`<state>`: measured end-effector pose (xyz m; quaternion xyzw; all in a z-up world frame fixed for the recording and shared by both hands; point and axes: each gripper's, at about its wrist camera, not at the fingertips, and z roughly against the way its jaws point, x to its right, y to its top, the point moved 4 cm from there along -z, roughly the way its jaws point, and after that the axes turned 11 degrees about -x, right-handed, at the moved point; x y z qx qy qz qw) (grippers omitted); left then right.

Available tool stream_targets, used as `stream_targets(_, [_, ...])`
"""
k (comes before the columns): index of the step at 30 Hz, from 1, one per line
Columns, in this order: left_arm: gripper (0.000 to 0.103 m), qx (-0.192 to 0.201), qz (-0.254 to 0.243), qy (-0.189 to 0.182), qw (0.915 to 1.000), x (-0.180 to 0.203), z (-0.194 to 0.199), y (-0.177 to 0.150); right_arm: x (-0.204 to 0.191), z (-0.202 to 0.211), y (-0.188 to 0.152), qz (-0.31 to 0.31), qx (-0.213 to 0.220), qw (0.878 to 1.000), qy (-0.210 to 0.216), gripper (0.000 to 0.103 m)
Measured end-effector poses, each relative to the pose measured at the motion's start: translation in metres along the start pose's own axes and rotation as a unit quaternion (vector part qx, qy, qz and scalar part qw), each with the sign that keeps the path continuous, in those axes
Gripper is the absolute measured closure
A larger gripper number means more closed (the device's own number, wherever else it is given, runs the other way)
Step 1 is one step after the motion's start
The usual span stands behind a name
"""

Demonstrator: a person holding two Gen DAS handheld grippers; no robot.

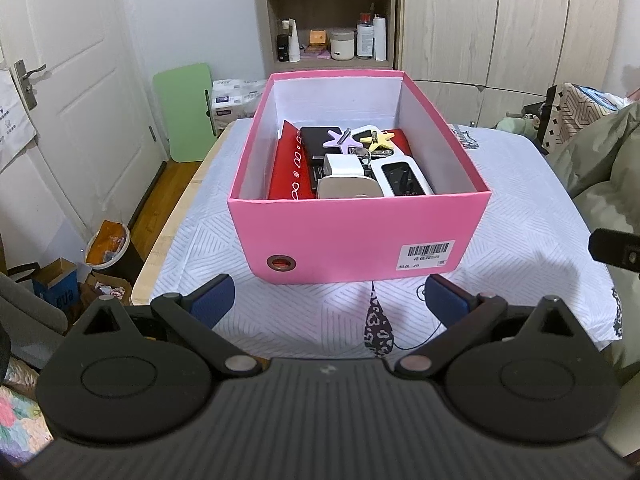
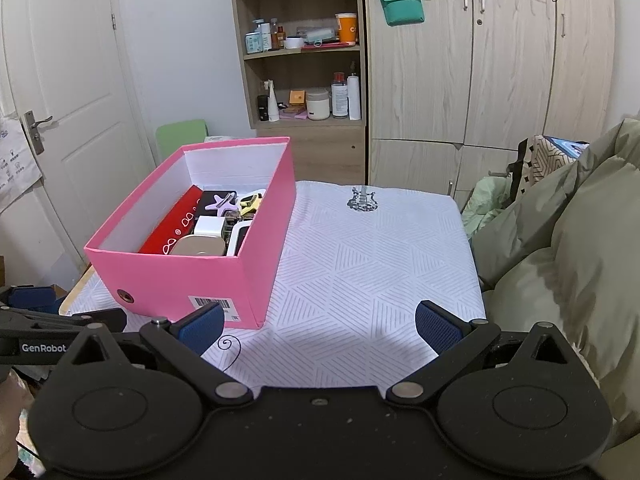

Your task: Organize rigid objects

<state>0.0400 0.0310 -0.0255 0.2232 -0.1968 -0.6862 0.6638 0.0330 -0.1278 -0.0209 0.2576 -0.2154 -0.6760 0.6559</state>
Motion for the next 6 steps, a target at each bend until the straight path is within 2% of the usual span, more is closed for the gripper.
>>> stream_targets(6, [0.0,0.008,-0.002,0.005,1.0,-0.0001,0.006,0.001,-0.0004,0.0035,-0.001,0.004,0.001,1.0,-0.004,0.0])
